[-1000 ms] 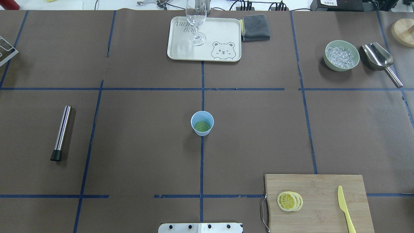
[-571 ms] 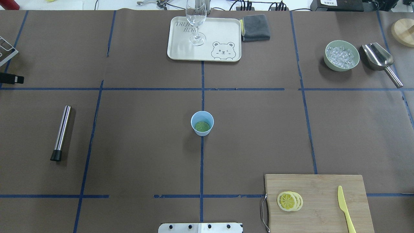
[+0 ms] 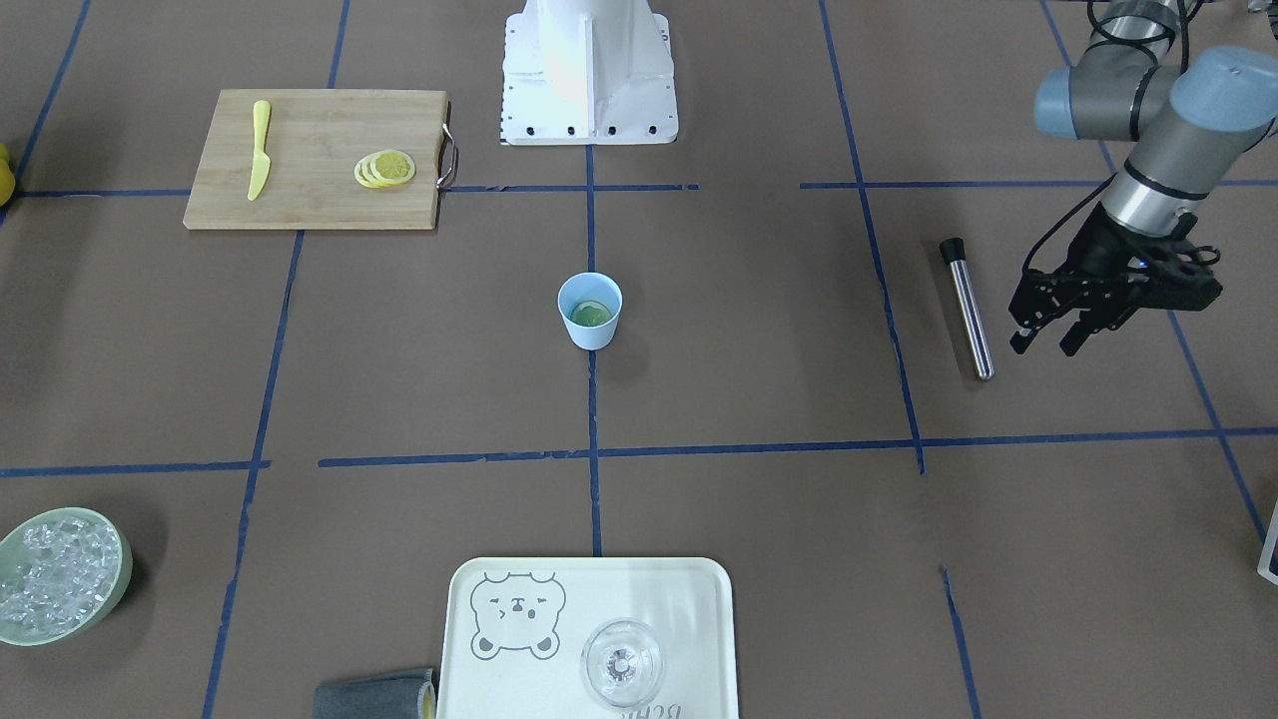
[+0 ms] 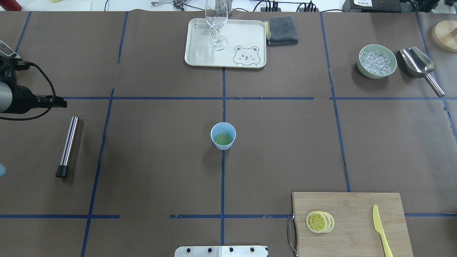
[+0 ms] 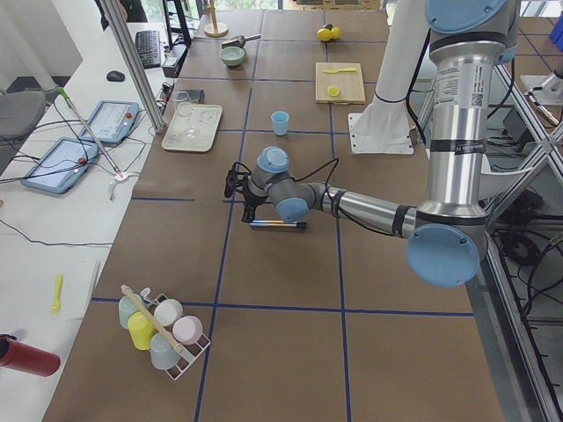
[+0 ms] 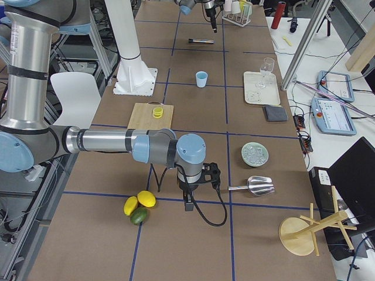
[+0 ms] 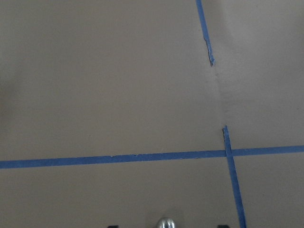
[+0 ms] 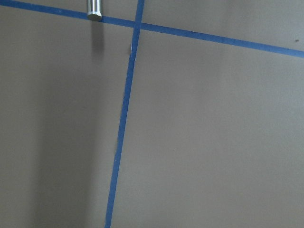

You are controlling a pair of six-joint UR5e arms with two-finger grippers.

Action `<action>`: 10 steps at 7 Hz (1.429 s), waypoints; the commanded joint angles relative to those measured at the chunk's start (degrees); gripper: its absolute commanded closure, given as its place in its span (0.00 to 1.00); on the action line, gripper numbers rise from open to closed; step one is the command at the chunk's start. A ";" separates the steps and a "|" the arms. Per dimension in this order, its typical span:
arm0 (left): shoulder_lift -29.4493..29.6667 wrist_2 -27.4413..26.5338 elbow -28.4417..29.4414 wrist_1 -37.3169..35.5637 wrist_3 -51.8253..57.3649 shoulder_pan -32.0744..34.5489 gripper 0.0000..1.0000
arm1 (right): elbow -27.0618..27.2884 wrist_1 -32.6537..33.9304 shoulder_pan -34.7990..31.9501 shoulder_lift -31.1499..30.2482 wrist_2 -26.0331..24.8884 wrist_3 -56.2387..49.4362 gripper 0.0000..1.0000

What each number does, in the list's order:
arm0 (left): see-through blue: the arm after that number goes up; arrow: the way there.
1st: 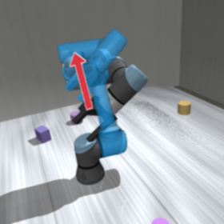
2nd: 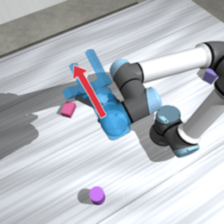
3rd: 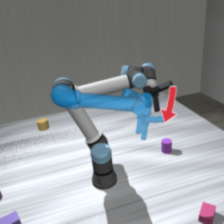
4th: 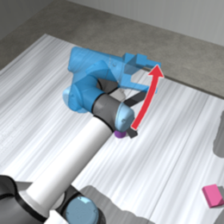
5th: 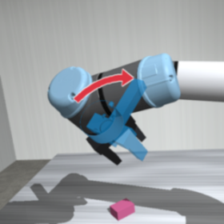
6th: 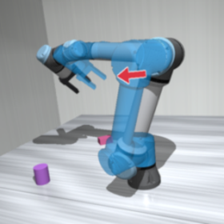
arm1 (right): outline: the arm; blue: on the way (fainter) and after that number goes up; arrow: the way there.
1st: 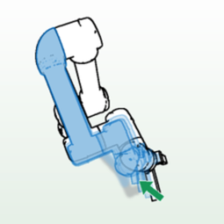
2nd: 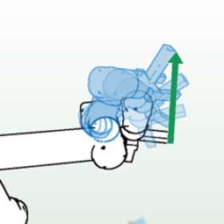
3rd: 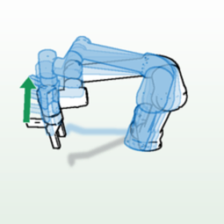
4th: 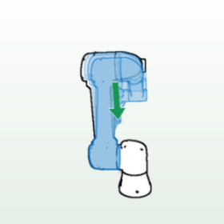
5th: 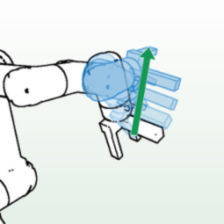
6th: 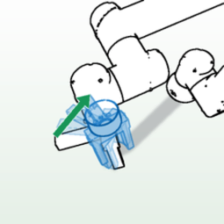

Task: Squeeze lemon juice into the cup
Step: 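Move the left gripper down to the metal stirring rod and grasp it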

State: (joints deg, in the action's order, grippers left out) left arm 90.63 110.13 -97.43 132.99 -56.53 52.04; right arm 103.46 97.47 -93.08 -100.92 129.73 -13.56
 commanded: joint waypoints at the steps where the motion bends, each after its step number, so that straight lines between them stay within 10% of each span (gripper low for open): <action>1: 0.61 -2.55 1.80 -0.01 -0.42 -3.86 0.36 | -0.19 0.00 0.00 -0.06 -0.09 -0.24 0.00; 10: 0.61 -7.12 4.09 0.16 -0.33 -8.27 0.36 | -0.19 -0.09 0.00 -0.06 -0.27 -0.33 0.00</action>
State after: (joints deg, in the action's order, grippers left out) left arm 91.20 103.31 -93.56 133.09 -56.93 43.91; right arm 103.27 97.38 -93.08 -100.99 129.47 -13.95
